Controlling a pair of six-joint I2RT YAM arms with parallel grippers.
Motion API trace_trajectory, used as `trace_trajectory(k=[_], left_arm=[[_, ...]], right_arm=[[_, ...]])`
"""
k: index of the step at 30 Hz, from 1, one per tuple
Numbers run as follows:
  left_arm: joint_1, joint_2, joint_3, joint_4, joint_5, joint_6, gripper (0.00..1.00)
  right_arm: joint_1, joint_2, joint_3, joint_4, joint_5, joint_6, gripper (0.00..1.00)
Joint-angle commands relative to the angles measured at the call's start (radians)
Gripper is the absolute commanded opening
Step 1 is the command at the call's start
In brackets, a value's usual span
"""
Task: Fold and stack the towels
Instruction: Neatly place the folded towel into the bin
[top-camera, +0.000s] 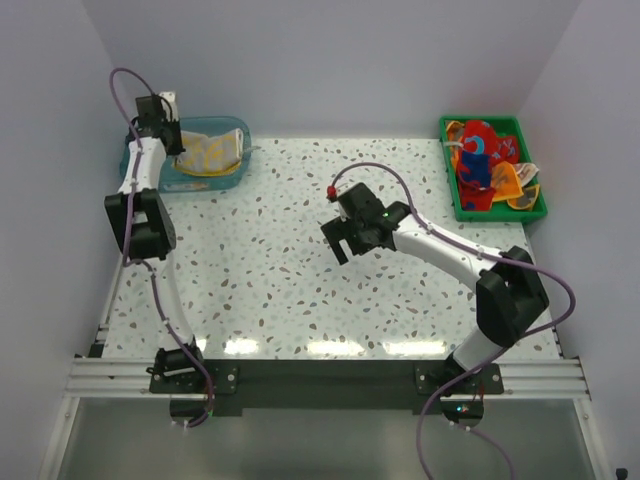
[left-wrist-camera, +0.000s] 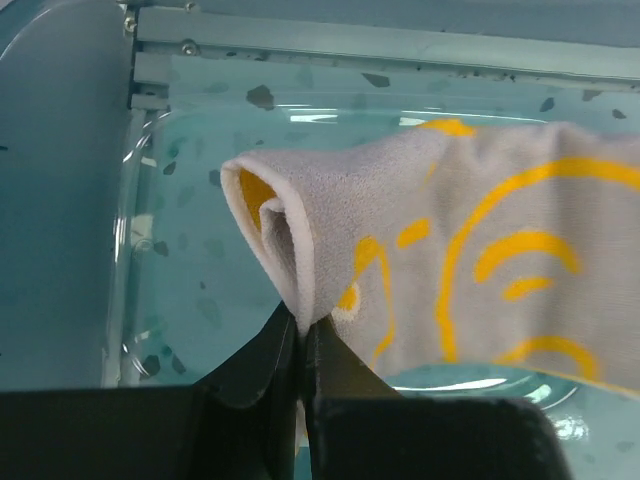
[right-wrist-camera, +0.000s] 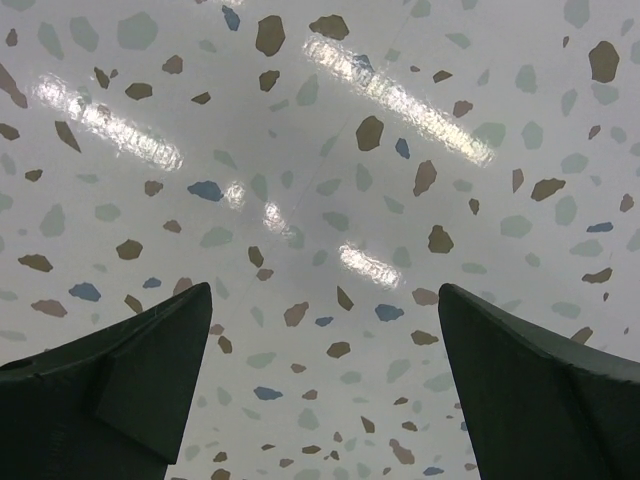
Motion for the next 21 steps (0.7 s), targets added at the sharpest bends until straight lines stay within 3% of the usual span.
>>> trace_trajectory(k=[1, 6, 9, 15, 16, 21], left_arm=[[0.025, 0.018, 0.059, 0.027, 0.028, 0.073, 0.01], [0.053, 0.07, 0.069, 0.025, 0.002, 0.104, 0.03], [0.059, 0.098, 0.073, 0.036, -0.033, 0.113, 0.11], [0.068, 0.111, 0.076, 0.096, -0.194, 0.089, 0.55], [0.069, 0.104, 0.076, 0.108, -0.234, 0.069, 0.67], [0.08, 0.016, 0.073, 0.135, -0.276, 0.021, 0.94]], right_arm=[[-0.002, 0.032, 0.072, -0.044, 0.014, -0.013, 0.98], [-0.002, 0.084, 0.114, -0.067, 0.012, -0.008, 0.98], [-0.002, 0.114, 0.144, -0.084, 0.014, -0.009, 0.98], [-0.005, 0.135, 0.178, -0.091, 0.071, 0.004, 0.98], [-0.007, 0.133, 0.183, -0.091, 0.078, 0.009, 0.99], [-0.076, 0.112, 0.197, -0.09, 0.15, 0.062, 0.99]])
